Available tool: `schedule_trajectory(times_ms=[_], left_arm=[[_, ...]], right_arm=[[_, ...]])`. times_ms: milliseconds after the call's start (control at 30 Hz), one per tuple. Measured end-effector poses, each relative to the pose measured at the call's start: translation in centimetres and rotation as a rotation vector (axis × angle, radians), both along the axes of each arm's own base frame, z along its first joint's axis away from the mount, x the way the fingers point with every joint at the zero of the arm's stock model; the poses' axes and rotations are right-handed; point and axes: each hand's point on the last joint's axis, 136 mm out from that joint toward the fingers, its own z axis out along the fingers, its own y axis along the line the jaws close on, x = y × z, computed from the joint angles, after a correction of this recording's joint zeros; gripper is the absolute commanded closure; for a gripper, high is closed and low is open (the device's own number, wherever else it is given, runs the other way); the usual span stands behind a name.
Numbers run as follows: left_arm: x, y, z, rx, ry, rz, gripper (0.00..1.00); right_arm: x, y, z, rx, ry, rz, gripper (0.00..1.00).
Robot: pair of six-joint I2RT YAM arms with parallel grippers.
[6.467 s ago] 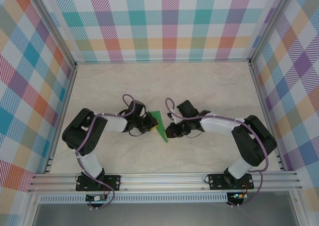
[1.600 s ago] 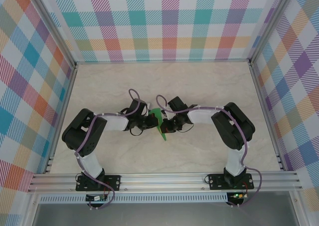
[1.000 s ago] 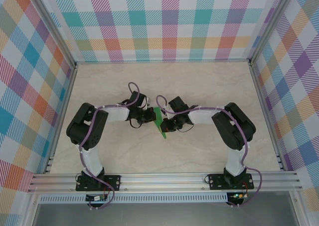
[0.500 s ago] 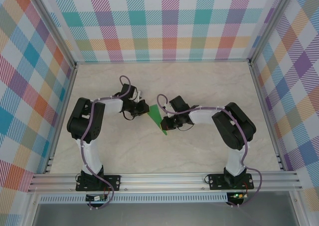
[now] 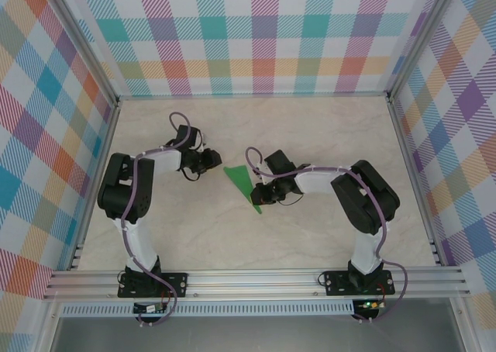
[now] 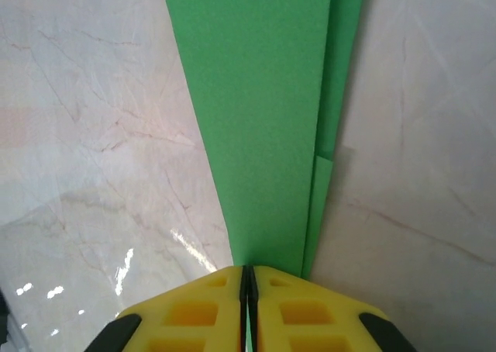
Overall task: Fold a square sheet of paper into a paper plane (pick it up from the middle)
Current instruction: Fold the wing for the fifth time at the center of the table, then turn over the paper plane at the top-center of the table.
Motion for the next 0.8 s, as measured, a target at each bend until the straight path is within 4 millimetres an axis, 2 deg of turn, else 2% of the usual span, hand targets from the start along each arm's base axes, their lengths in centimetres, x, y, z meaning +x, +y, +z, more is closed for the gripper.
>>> schedule_trajectory(times_ms=[67,167,300,400,500,667,800], left_arm=[[0.4,2.1,0.7,0.048,-0.009,0.065,0.52],[0.4,3.9,2.8,0.110,-0.039,0.127,0.38],[-0.7,4.2,5.9,0.175,-0.081,0.153,0.22],[-2.1,3.0,7.5,0.217,-0.098,0.135,0.16],[-3.5,1.2,7.7,0.255,-0.081,0.105,0.14],[-6.3,-2.3,7.4,0.313,-0.028,0.061,0.14],[-7.6,-5.9,7.1,0.322,-0.003,0.039,0.14]], right_arm=[[-0.3,-0.2,0.3,-0.005,0.025,-0.019,0.77],[-0.3,-0.5,1.7,-0.006,0.034,-0.058,0.63],[1.0,-1.0,5.4,0.017,-0.056,-0.128,0.42],[2.2,-1.8,8.4,0.037,-0.145,-0.195,0.27],[3.0,-3.7,9.5,0.027,-0.196,-0.267,0.15],[3.9,-7.0,7.8,-0.062,-0.210,-0.377,0.08],[4.1,-8.5,6.8,-0.113,-0.200,-0.431,0.07]])
